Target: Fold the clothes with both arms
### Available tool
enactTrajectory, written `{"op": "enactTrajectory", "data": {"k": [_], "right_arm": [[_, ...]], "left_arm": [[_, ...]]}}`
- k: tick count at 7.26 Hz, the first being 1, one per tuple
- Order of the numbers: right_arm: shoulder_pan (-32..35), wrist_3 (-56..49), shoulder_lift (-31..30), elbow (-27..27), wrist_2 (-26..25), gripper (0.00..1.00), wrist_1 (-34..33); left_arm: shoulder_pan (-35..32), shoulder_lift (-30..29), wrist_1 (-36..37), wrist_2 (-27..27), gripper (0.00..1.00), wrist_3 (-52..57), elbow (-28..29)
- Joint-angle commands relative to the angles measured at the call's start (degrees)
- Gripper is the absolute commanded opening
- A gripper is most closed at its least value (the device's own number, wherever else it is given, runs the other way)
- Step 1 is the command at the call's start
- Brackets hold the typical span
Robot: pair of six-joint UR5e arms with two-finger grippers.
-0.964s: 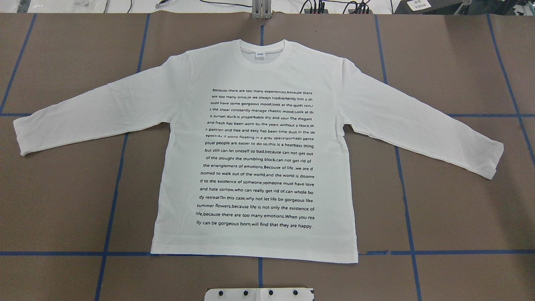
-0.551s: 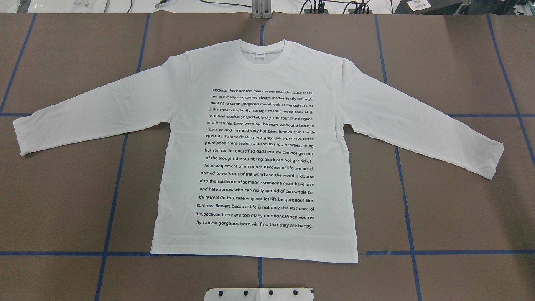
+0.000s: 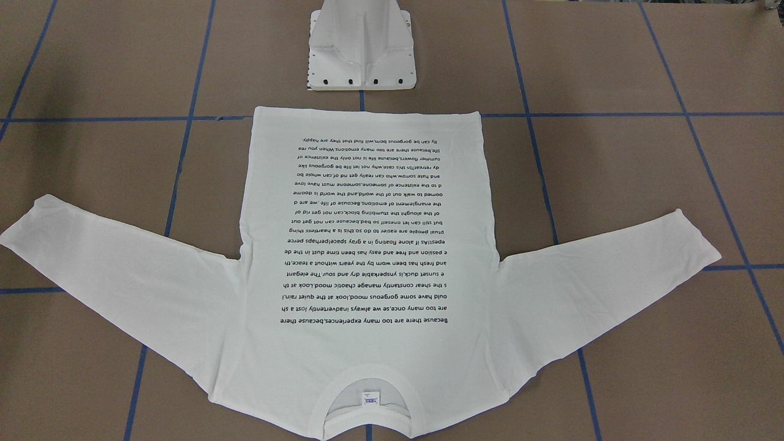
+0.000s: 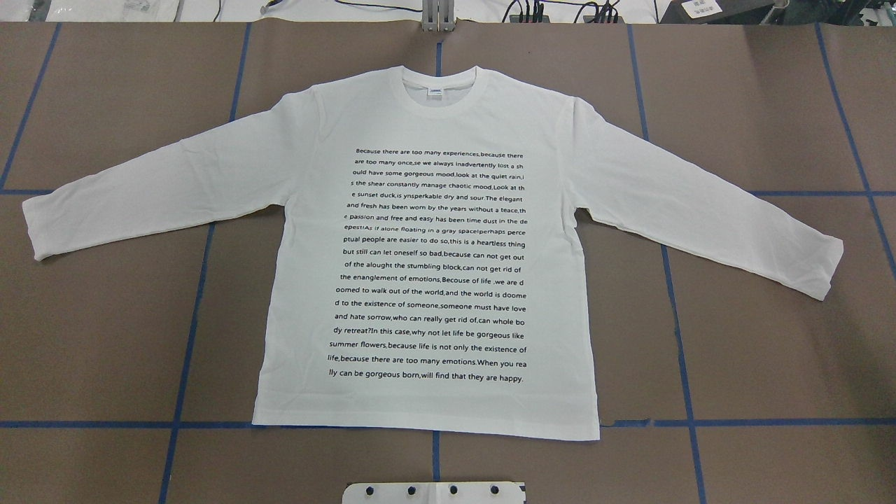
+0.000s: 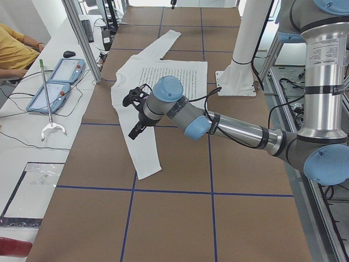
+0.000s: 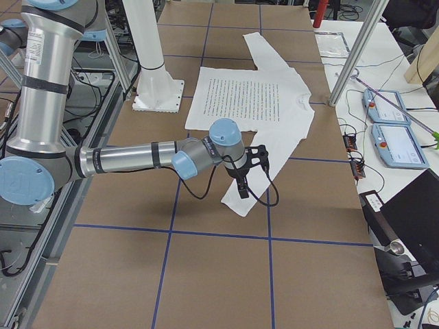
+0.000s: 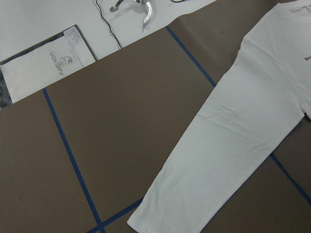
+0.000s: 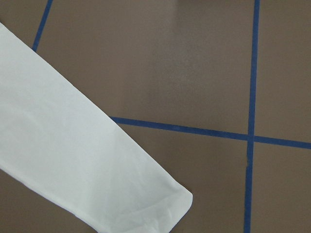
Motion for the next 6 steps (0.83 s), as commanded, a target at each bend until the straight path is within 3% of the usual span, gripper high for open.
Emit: {"op": "enactTrajectory", "data": {"k": [1, 2, 3, 6], "right_arm": [[-8.89, 18.8, 0.14, -8.48, -8.14, 0.99, 19.71], [-13.2, 24.28, 0.14, -9.91, -13.23, 0.98, 23.63], [-15.5, 25.29, 0.23, -11.23, -15.54, 0.91, 24.02], [-15.79, 25.12, 0.58, -17.3, -15.65, 0.73, 28.59]], "left_arm": [[0.0, 0.24, -1.34, -0.16, 1.0, -1.12, 0.27], [0.0, 0.24, -1.34, -0.16, 1.0, -1.04, 0.36], [0.0, 0.24, -1.34, -0.16, 1.0, -1.12, 0.27], [0.0, 0.42, -1.33, -0.16, 1.0, -1.12, 0.18]]}}
